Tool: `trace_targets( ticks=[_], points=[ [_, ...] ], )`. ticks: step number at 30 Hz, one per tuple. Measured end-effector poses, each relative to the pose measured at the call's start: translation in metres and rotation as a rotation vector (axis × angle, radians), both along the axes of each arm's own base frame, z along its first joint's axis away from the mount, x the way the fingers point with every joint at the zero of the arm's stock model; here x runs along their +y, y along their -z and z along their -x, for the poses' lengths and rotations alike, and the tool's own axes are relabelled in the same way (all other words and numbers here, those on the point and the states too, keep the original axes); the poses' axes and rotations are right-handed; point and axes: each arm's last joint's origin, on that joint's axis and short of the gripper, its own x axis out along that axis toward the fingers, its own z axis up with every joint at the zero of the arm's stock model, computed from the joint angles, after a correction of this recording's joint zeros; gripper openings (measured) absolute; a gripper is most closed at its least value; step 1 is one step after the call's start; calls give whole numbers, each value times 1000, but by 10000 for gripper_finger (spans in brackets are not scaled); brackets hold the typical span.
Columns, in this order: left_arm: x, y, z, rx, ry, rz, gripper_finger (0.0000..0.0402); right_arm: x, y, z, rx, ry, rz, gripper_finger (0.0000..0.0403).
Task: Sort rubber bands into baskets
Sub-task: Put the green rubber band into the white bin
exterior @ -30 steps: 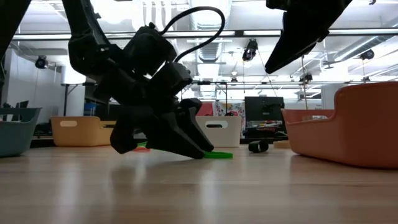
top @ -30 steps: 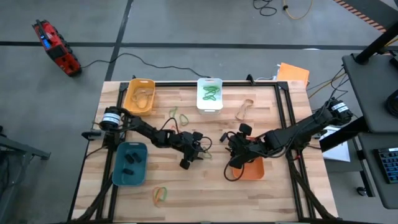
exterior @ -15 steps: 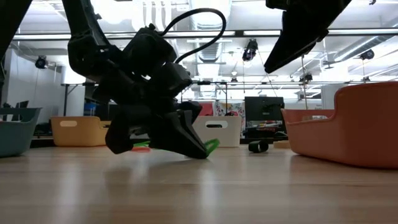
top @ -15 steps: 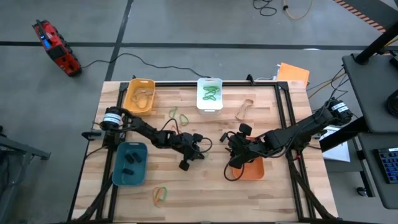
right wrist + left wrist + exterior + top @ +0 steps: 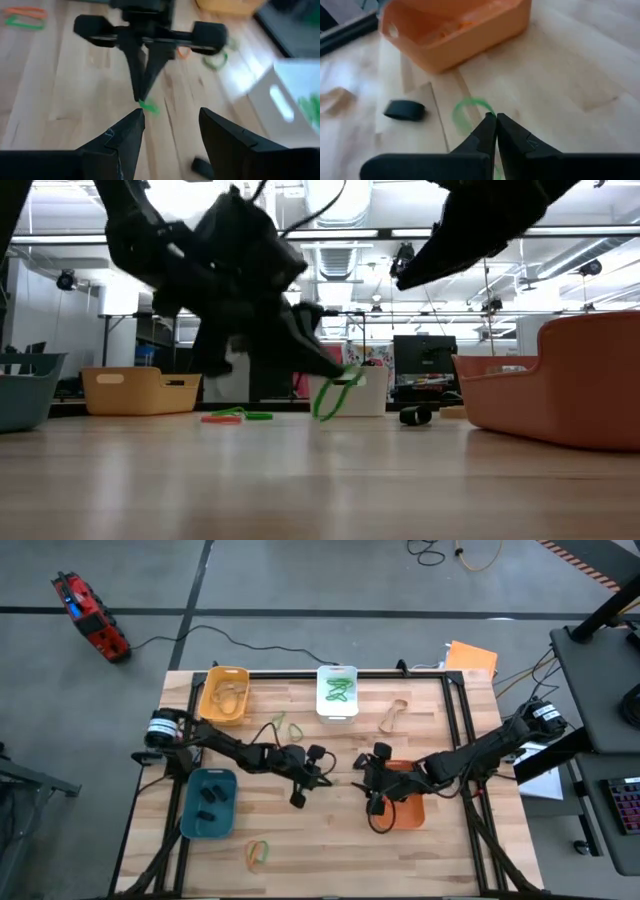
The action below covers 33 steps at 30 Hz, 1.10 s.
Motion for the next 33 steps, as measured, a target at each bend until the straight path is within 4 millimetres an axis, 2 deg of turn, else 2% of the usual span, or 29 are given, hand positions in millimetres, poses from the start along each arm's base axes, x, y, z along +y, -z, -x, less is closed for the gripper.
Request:
trace_targets(
  ticks=[6,12,17,25,33],
  points=[
    [7,-28,8,-27,-16,2,0,-4,5,-3,-76,-84,119,187],
    [15,-51,15,-61,-10,44,0,-13,4,-6,-88,-61,135,187],
    [12,-66,19,-91,33,135,0,-14,7,-10,-85,-69,150,187],
    [12,-71,21,-86,11,223,0,-10,18,-31,-168,-134,259,187],
    [11,-71,20,-80,0,252,0,-11,25,-53,-136,-159,350,175]
  ],
)
